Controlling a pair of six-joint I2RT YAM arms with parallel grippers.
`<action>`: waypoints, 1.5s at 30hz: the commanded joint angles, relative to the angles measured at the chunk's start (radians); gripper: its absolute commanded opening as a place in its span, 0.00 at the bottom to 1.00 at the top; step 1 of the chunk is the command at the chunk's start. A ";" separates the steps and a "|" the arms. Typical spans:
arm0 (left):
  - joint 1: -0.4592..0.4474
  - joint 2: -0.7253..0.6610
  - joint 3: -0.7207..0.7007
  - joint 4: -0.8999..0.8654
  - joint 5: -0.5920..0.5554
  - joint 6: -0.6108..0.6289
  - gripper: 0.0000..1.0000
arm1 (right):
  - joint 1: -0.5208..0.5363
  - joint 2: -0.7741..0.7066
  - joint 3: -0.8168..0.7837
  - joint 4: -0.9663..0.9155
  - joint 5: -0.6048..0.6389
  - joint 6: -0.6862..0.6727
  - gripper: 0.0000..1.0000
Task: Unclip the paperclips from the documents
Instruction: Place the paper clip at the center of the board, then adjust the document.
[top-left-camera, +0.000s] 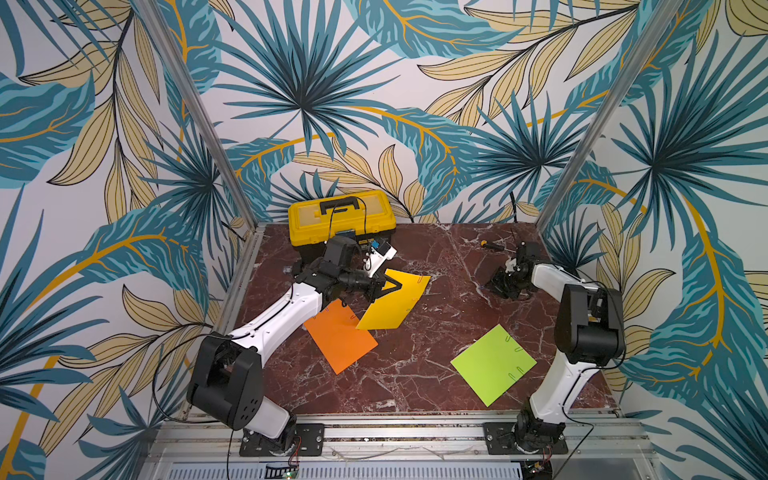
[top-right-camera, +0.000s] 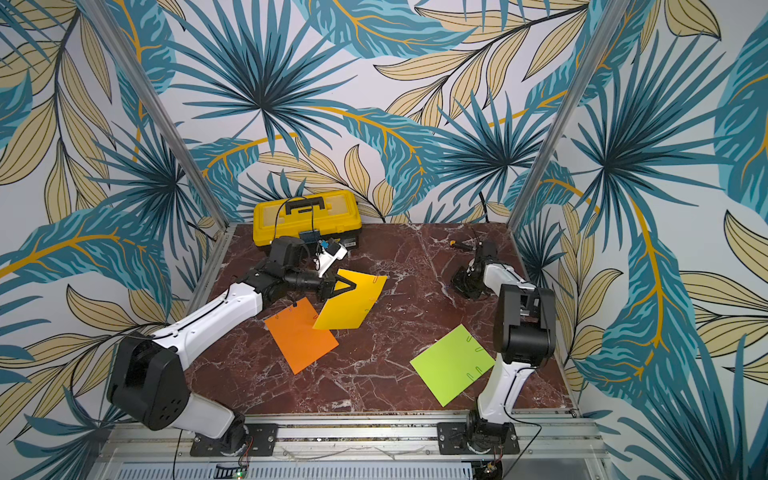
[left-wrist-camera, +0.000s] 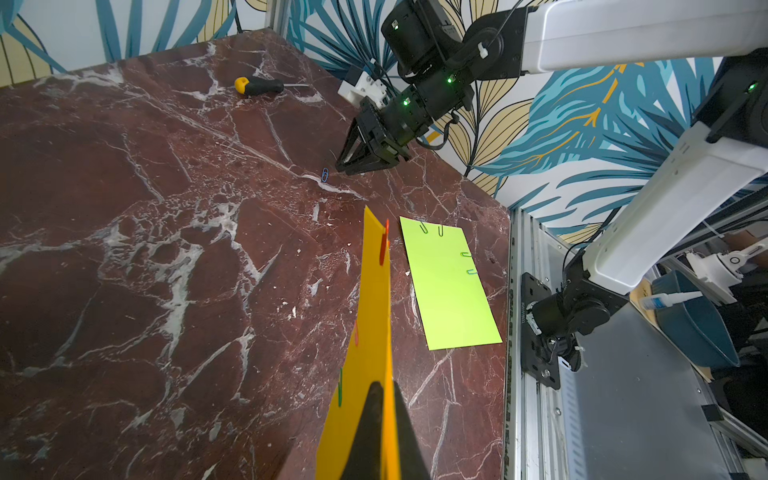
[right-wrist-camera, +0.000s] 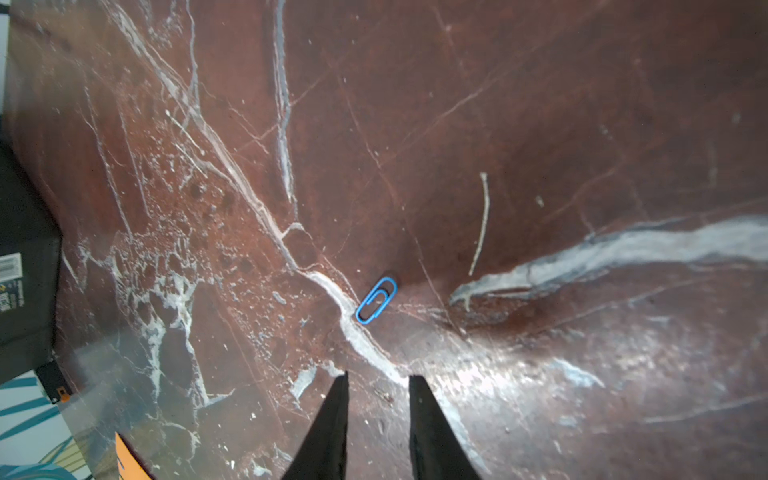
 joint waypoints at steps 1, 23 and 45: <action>-0.003 0.002 0.001 0.032 0.016 -0.010 0.00 | -0.003 -0.053 0.000 -0.042 -0.043 -0.056 0.31; 0.116 0.080 0.128 0.098 0.315 -0.045 0.00 | 0.266 -0.480 -0.185 0.202 -0.513 -0.446 0.64; 0.137 0.092 0.221 0.097 0.479 -0.118 0.00 | 0.414 -0.440 -0.129 0.506 -0.732 -0.394 0.69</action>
